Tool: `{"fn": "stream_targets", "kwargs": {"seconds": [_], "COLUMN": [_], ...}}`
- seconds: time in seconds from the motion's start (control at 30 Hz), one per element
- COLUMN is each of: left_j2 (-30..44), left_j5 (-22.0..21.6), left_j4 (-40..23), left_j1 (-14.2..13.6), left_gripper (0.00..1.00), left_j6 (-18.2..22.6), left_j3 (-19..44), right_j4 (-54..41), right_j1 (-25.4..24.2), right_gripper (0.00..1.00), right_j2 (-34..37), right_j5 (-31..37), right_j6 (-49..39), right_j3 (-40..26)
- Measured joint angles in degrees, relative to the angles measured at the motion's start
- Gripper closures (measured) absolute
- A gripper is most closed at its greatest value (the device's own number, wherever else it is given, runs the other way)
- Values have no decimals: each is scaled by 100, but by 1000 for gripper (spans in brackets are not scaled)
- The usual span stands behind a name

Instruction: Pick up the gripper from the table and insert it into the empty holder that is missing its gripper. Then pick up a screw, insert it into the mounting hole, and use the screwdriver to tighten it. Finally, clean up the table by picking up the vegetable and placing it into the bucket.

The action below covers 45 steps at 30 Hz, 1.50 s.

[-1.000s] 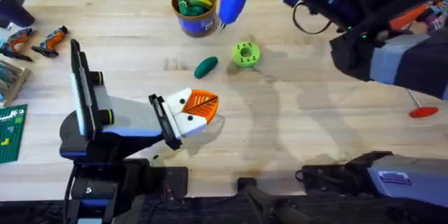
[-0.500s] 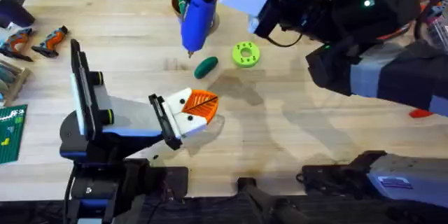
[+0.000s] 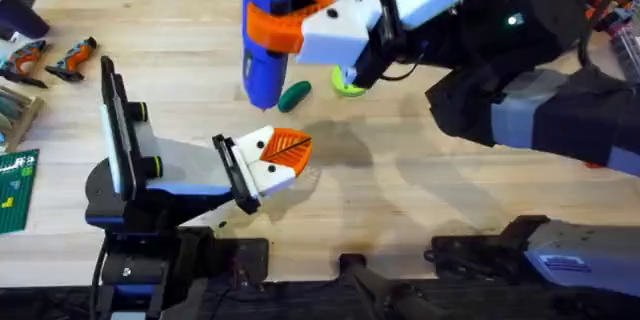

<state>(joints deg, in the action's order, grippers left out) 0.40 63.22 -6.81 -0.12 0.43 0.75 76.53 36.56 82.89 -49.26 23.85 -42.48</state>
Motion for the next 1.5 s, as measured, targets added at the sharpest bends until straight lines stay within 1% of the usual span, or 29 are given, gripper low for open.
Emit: {"fn": "stream_targets", "kwargs": {"seconds": [0.3, 0.63, 0.97, 1.5], "left_j2": [2, 0, 0, 0], "left_j5": [0, 0, 0, 0], "left_j4": [0, 0, 0, 0], "left_j1": [0, 0, 0, 0], "left_gripper": [996, 996, 996, 996], "left_j6": [0, 0, 0, -1], "left_j3": [0, 0, 0, 0], "right_j4": [9, 85, 2, -177], "right_j1": [232, 266, 366, 393], "right_gripper": [973, 973, 973, 973], "right_j2": [0, 0, 0, 0], "right_j5": [-199, -607, -657, -657], "right_j6": [-168, -183, -183, -183], "right_j3": [2, 0, 0, 1]}}
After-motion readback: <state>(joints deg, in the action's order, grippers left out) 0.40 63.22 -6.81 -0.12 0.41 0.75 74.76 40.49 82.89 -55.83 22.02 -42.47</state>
